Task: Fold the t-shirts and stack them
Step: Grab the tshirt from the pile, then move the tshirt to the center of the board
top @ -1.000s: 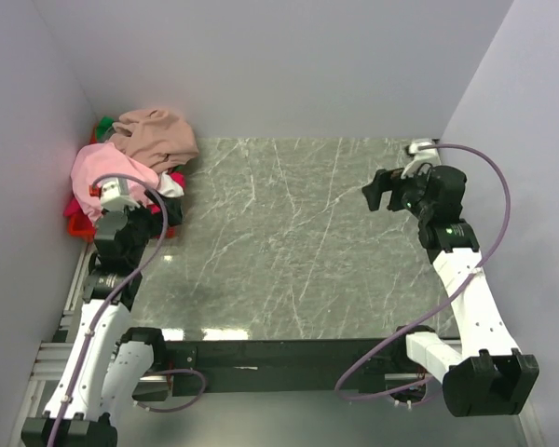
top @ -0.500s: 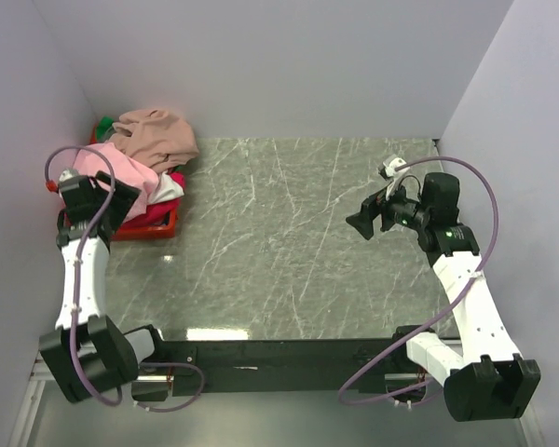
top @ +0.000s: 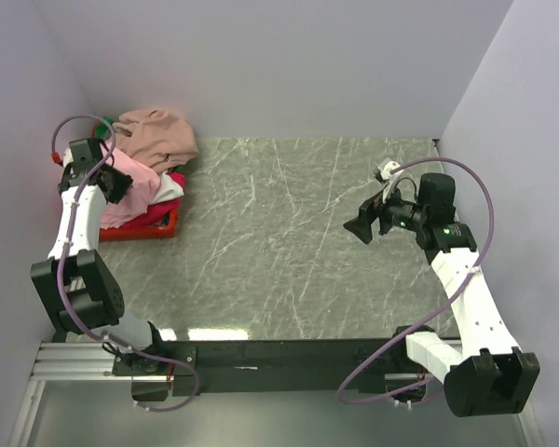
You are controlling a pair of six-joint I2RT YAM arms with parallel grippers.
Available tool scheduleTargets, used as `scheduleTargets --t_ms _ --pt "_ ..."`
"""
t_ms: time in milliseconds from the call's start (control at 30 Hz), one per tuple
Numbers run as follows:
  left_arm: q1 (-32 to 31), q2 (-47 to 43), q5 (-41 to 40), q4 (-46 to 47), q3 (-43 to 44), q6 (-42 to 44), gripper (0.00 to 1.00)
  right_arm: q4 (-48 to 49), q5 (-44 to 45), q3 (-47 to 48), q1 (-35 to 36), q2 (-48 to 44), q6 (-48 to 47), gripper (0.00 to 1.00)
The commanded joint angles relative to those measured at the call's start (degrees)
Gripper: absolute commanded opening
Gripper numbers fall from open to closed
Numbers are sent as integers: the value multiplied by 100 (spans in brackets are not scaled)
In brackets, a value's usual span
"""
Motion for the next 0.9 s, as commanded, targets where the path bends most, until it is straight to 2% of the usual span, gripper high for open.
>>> scheduleTargets --t_ms 0,33,100,133,300,467,567,767,867 --pt "-58 135 -28 -218 370 258 32 -59 -56 102 61 1 -104 99" --pt "-67 100 -10 -201 379 319 23 -59 -47 111 61 -8 -122 99" --pt "-58 -23 -1 -70 353 398 11 -59 -12 111 61 -43 -122 99" --pt "-67 -206 -1 -34 370 460 0 -59 6 102 61 -52 -122 99" --pt "-145 -980 437 632 721 662 0 -50 32 85 44 -69 -122 99" --pt "-242 -1412 2209 1363 1388 645 0 -24 129 67 61 -78 -131 99" --pt "-392 -1438 2905 1845 2064 321 0 -15 190 67 53 -69 -139 99" --pt "-1147 -1316 3505 2663 2970 -154 0 20 348 41 9 -113 -192 100" --pt "-1648 -1193 3751 2875 3138 -339 0 12 462 32 -53 -122 -236 100"
